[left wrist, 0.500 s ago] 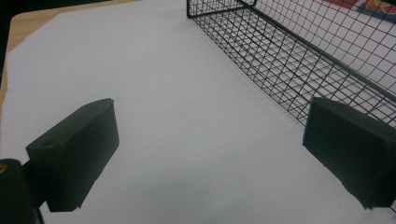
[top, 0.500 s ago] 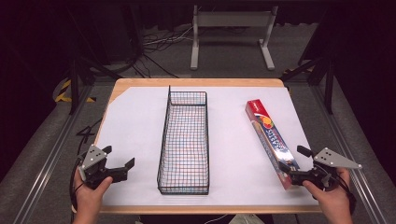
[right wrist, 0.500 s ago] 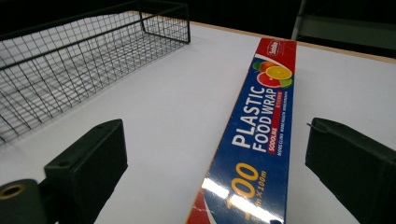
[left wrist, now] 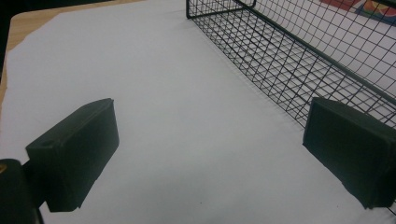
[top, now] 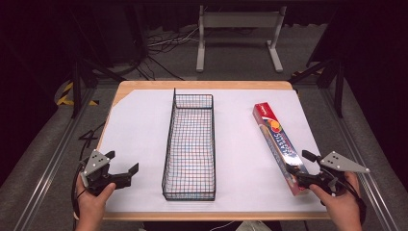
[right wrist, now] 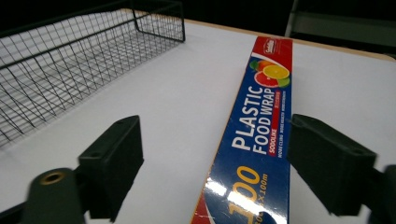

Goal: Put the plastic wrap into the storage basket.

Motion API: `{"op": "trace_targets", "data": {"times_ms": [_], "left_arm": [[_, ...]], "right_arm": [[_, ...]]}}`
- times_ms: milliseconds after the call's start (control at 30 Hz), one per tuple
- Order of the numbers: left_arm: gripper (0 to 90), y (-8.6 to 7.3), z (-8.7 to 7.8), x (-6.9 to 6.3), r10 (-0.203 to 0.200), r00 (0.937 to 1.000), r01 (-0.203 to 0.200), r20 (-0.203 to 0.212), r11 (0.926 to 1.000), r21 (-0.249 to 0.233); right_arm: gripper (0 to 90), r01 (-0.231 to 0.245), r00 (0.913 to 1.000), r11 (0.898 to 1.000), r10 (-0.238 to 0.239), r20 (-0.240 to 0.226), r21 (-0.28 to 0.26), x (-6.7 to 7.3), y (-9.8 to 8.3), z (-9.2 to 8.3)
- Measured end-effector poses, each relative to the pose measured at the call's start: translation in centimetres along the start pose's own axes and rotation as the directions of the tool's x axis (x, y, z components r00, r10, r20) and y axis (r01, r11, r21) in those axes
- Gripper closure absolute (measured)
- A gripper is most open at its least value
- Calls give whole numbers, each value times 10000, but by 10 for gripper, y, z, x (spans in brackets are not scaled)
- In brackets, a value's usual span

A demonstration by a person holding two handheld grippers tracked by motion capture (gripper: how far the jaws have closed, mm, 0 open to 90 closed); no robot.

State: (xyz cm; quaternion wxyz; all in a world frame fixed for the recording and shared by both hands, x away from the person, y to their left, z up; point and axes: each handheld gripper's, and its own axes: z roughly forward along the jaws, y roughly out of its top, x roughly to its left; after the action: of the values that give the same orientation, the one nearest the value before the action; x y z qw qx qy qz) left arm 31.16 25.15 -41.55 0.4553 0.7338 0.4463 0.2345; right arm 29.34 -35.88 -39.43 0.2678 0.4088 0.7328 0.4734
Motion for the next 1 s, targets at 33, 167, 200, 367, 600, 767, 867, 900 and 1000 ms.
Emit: {"op": "trace_targets", "data": {"times_ms": [33, 167, 200, 367, 600, 767, 867, 900, 1000], "left_arm": [[40, 0, 1, -1, 66, 10000, -66, -55, 10000, 44], [39, 0, 1, -1, 109, 9999, -109, -100, 9999, 74], [39, 0, 1, -1, 112, 9999, -111, -118, 9999, 73], [38, -1, 0, 0, -30, 9999, 30, -125, 10000, 62], [38, -2, 0, 1, 7, 9997, -4, -238, 9999, 126], [39, -1, 0, 3, -55, 9997, 58, -236, 9999, 112], [39, -1, 0, 3, -42, 9994, 48, -337, 9998, 189], [39, -2, 1, 3, -114, 9992, 123, -371, 9997, 218], [39, -2, 2, 4, -124, 9992, 136, -384, 9994, 311]], "right_arm": [[219, 27, 10000, 9998, -27, 14, 203, 1, 2, 1], [301, 180, 9997, 9985, -172, -152, 524, 0, 12, 7], [301, 156, 9996, 9973, -137, -266, 718, -1, 16, 9], [285, 234, 9997, 9882, -213, -154, 1511, -5, 35, 21], [282, -332, 9992, 9768, 280, 276, 2114, -7, 54, 34], [280, -311, 9994, 9688, 259, 242, 2458, -17, 67, 50], [272, -244, 9996, 9644, 197, 205, 2634, -21, 74, 59], [271, -148, 9996, 9629, 73, 289, 2693, -22, 78, 62], [265, -18, 9989, 9588, -116, 454, 2842, -23, 88, 68]]}}
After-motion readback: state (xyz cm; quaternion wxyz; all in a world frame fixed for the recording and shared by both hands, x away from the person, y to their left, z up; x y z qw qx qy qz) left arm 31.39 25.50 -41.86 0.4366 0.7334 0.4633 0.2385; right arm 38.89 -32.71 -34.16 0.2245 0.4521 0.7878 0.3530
